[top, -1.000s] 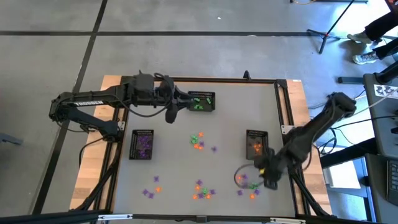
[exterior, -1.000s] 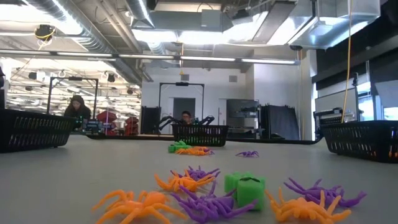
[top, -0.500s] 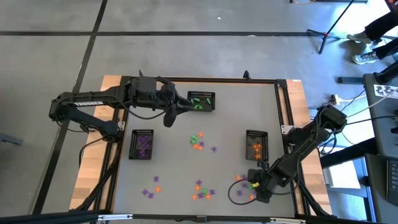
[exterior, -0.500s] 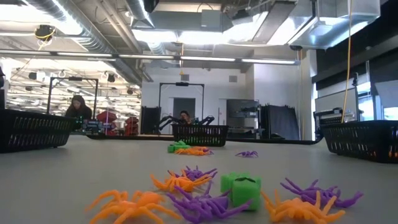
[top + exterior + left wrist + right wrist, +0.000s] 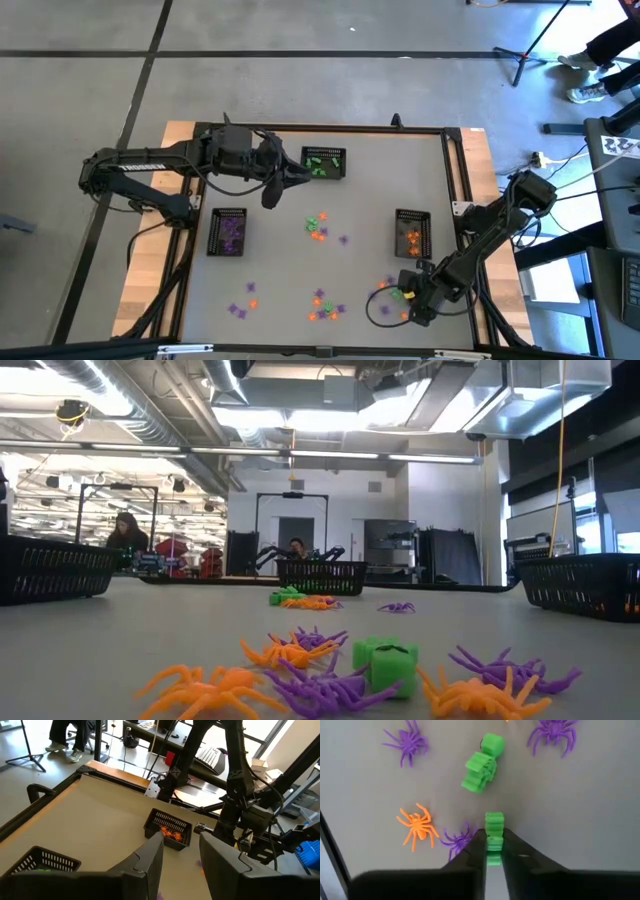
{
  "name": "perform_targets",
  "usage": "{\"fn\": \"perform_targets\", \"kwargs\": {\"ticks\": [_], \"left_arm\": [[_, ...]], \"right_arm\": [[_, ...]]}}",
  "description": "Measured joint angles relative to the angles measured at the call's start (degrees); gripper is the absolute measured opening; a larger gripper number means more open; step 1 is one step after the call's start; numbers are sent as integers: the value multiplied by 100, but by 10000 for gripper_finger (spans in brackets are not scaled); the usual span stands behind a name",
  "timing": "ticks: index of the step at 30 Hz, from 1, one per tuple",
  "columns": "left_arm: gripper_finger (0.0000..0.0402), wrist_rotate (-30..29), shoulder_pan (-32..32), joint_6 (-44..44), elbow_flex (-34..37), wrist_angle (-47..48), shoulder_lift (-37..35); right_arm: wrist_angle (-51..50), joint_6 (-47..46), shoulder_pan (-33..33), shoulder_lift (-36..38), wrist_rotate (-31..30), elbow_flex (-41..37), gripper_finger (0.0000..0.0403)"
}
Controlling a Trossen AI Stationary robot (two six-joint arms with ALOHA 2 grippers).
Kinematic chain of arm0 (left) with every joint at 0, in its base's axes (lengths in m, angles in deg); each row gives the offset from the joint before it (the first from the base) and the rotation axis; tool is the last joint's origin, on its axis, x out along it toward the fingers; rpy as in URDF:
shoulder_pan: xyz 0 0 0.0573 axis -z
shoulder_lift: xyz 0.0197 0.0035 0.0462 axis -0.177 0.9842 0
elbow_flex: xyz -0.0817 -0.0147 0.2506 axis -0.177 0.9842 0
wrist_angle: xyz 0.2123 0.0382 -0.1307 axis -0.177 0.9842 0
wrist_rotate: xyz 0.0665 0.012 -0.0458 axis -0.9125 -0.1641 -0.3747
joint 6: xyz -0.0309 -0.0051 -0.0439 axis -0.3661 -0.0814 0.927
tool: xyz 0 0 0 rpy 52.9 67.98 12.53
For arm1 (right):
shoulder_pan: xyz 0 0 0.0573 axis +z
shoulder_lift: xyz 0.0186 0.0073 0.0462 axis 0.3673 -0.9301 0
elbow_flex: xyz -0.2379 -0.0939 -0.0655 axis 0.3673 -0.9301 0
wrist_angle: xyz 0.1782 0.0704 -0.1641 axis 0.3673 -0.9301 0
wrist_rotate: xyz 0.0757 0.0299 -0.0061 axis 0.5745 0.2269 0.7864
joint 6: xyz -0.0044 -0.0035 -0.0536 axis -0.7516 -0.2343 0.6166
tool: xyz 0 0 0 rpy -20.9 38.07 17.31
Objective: Sort Halloween decoration
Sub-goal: Put the green skeleton toy into the top bin
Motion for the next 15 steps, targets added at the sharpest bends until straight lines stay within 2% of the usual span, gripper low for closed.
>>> {"fn": "perform_targets", "kwargs": {"ticks": [3, 10, 15], "left_arm": [[119, -1, -3, -9, 0, -1, 0], [119, -4, -4, -13, 0, -1, 0], [119, -1, -4, 70, 0, -21, 0]], "right_arm": [[-162, 2, 0, 21, 11, 119, 12], [-881, 61, -9, 64, -274, 720, 43], [-1119, 672, -209, 88, -260, 1211, 29]]}}
